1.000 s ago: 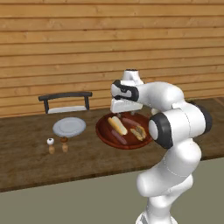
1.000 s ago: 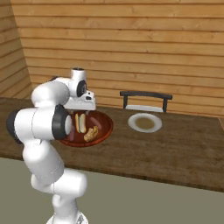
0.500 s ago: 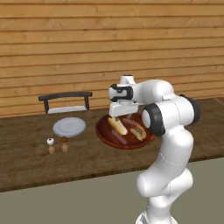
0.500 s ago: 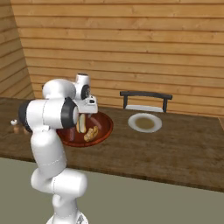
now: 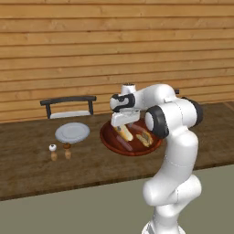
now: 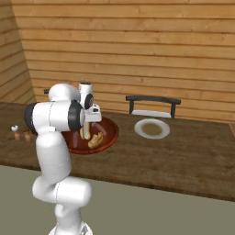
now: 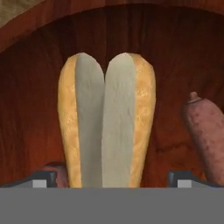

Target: Place one bun and one sausage from the bowl on each plate.

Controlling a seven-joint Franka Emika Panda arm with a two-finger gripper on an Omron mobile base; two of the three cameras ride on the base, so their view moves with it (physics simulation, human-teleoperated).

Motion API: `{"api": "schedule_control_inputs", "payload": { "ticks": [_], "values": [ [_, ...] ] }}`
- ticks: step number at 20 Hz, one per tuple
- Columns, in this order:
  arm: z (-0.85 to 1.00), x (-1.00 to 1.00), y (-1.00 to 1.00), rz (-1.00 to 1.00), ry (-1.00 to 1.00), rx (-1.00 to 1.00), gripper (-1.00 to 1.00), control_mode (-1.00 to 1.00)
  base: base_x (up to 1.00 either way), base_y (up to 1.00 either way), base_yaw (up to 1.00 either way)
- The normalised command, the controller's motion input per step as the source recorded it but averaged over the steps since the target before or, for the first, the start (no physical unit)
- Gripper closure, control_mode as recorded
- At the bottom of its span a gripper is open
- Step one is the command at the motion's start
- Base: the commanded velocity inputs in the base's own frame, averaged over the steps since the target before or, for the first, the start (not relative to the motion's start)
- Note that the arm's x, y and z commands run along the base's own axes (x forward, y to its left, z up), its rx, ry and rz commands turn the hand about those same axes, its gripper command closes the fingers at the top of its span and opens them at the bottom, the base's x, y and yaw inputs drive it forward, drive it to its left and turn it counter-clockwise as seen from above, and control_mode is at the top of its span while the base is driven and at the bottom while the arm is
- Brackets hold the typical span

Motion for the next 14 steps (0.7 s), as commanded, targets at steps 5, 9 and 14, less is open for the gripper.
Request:
{"api": "schedule_control_inputs", "payload": {
  "ticks": [5,9,14],
  "values": [
    [-0.48,0.04,0.00,0.00,0.00,0.02,-1.00,-1.00,0.00,0.00,0.00],
    [-0.28,0.00,0.00,0.00,-0.01,0.03,-1.00,-1.00,0.00,0.00,0.00],
    [-0.25,0.00,0.00,0.00,-0.01,0.03,-1.00,-1.00,0.00,0.00,0.00]
  ]
}}
